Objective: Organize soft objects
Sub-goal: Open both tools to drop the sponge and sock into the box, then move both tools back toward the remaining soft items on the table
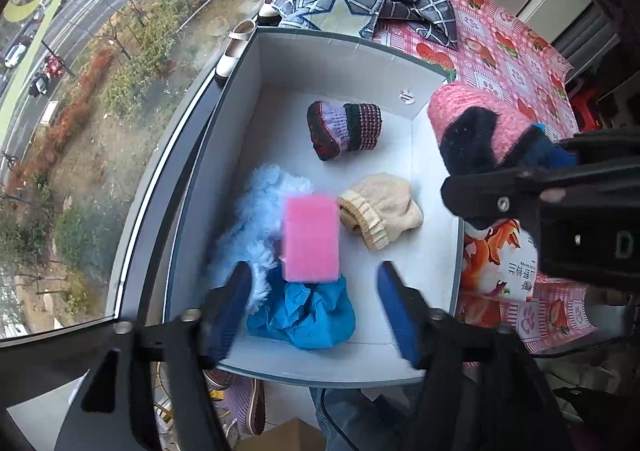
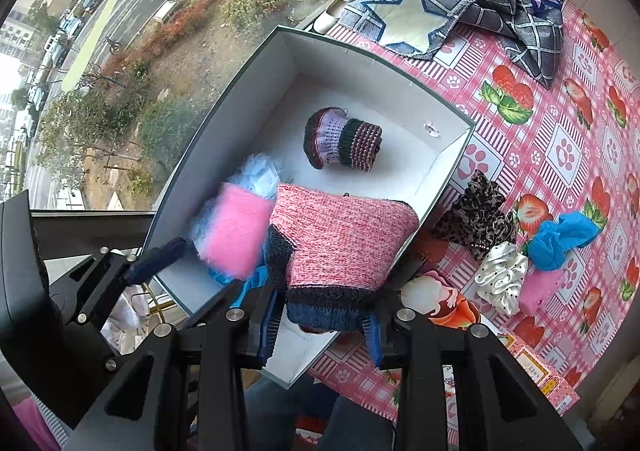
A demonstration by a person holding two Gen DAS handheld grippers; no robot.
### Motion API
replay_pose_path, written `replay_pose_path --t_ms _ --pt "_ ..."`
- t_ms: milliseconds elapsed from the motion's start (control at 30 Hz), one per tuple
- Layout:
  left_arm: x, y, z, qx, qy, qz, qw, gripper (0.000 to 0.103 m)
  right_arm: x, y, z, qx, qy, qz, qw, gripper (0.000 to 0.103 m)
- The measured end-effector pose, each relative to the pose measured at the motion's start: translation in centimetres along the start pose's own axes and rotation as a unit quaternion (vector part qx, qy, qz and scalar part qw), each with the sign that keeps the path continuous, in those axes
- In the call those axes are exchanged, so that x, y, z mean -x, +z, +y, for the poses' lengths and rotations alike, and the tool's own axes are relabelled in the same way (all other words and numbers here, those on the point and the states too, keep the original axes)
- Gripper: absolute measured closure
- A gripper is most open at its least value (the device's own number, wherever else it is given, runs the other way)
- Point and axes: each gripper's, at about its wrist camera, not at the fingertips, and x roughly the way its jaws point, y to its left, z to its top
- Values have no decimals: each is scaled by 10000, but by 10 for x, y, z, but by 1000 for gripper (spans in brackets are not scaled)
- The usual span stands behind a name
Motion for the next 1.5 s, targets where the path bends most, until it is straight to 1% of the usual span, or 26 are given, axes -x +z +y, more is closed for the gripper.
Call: replay_pose_path --t_ms 33,67,167,267,300,333,367,400,533,767,1000,1167,1267,1333,1500 --pt "1 0 0 2 2 -12 10000 26 1 0 -1 -5 -17 -16 10000 53" --pt "1 0 0 10 -4 -15 10000 24 2 0 -1 -4 -30 -41 10000 53" --pt "-2 1 2 124 -123 120 9998 22 3 1 -2 -6 -22 -38 10000 51" --pt "-1 0 4 241 -262 91 9993 17 6 0 -3 -58 -49 -105 9999 20" --pt "0 1 3 264 -242 65 9993 14 8 0 -4 -103 -85 -175 9998 19" --pt "1 1 4 286 -211 45 9994 2 9 0 -6 -129 -106 -190 9997 19" --pt "2 1 5 326 -171 17 9993 0 10 0 -7 -153 -115 -181 9997 19" --pt "2 2 6 369 -153 -3 9992 0 10 1 -9 -185 -118 -166 9996 19" --pt "3 7 12 551 -266 6 9981 0 13 -4 -21 -424 -66 -149 9990 19" --pt "7 14 -2 353 -148 63 9992 0 33 -18 -50 -865 231 -319 9955 19" --pt "12 25 -35 -96 -99 82 9999 0 68 -42 -92 -1404 481 -572 9873 19" --pt "11 33 -66 -456 -140 165 9987 0 92 -71 -130 -1911 670 -708 9767 19" --pt "9 37 -91 -757 -142 232 9968 0 101 -92 -154 -2228 715 -762 9693 19" --pt "8 41 -107 -946 -209 289 9949 0 107 -105 -170 -2420 725 -806 9642 19" --pt "5 57 -154 -1456 -287 402 9881 0 122 -140 -223 -2961 603 -968 9483 19"
